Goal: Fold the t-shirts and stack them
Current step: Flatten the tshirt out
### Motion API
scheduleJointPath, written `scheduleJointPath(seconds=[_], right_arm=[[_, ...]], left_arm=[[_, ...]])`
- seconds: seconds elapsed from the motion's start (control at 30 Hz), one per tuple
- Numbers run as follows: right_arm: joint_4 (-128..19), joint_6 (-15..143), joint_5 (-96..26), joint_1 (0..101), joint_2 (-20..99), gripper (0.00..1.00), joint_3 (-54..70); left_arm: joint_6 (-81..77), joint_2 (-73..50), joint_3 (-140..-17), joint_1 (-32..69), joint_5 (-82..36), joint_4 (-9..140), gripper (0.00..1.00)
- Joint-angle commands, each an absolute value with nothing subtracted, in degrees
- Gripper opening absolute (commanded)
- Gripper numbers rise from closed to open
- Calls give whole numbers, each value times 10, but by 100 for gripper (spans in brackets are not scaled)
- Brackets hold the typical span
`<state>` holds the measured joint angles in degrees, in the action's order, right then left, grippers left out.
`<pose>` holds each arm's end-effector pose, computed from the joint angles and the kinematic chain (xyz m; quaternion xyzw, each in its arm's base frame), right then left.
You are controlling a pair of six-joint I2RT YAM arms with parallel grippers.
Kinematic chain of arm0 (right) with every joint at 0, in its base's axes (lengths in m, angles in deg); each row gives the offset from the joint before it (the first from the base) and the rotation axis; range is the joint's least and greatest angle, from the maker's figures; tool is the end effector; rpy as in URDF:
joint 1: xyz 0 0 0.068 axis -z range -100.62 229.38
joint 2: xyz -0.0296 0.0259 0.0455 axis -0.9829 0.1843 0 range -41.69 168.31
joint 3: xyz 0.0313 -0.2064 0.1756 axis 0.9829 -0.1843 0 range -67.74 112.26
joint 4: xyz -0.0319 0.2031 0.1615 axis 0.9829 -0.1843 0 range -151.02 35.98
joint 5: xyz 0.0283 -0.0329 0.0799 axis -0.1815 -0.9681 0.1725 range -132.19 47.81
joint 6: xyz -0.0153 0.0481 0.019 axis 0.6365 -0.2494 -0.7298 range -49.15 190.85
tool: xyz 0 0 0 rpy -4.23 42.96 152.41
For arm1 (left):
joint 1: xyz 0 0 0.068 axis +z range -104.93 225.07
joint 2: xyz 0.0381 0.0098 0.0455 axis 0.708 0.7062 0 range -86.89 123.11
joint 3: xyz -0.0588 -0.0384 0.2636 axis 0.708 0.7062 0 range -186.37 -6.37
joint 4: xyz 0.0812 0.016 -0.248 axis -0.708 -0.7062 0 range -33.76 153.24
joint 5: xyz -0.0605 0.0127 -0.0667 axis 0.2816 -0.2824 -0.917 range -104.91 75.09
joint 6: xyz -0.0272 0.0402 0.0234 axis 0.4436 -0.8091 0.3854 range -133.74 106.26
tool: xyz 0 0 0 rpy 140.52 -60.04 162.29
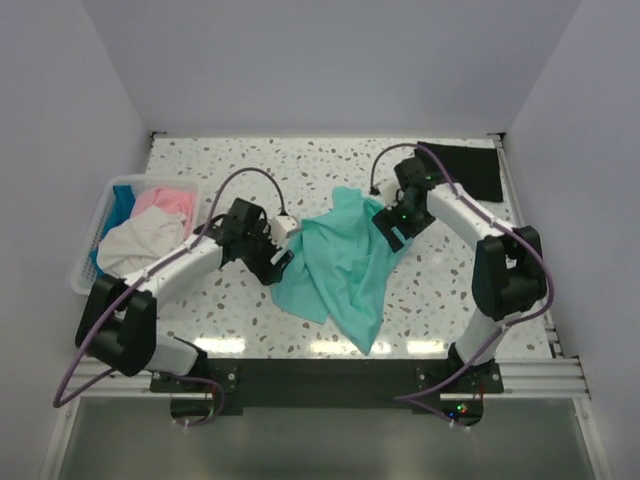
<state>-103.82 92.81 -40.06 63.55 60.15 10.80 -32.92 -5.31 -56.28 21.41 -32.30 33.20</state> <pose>0.3410 0.0980 0.2252 -0.3228 0.9348 0.0105 0.1477 0.2454 -0.1191 0.2021 0.3845 0.8788 -0.1559 0.2357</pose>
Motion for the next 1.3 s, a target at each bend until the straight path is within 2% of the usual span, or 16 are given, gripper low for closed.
scheduleJointPath(seconds=[0.0,0.27,0.33,0.37,0.4,0.5,0.53,0.63,0.77,0.93,0.97,1.0,1.07,1.1,1.17,1.27], right_arm=[[-1032,862,-349,555,562,83,41],[-962,778,-362,516,636,78,12],[-959,779,-371,511,660,73,13],[-958,778,-382,511,668,67,14],[-959,780,-388,510,675,45,15],[-959,776,-434,513,691,0,17],[-961,782,-445,517,684,0,14],[-965,831,-487,550,645,0,4],[-958,938,-539,643,629,0,16],[-930,1028,-584,695,655,0,69],[-937,1030,-583,697,669,0,82],[-953,1025,-578,697,675,0,99],[-1026,1015,-526,698,679,23,155],[-1046,1014,-506,699,663,52,166],[-1084,1018,-474,700,633,74,173],[-1137,1045,-452,702,565,79,152]], left_arm=[[-300,-70,-537,163,-332,411,85],[-256,21,-542,155,-300,470,82],[-254,32,-539,156,-298,479,80],[-253,40,-537,155,-294,486,78],[-253,43,-537,155,-292,489,75],[-253,57,-544,158,-284,481,52],[-256,59,-548,161,-279,473,36],[-277,44,-550,192,-265,440,15],[-344,18,-551,262,-223,402,0],[-429,10,-565,273,-169,400,2],[-434,17,-574,274,-162,400,6],[-436,22,-587,276,-162,392,24],[-439,27,-639,290,-223,338,48],[-445,21,-651,295,-246,322,66],[-459,-20,-666,303,-310,281,75],[-512,-86,-661,303,-371,219,80]])
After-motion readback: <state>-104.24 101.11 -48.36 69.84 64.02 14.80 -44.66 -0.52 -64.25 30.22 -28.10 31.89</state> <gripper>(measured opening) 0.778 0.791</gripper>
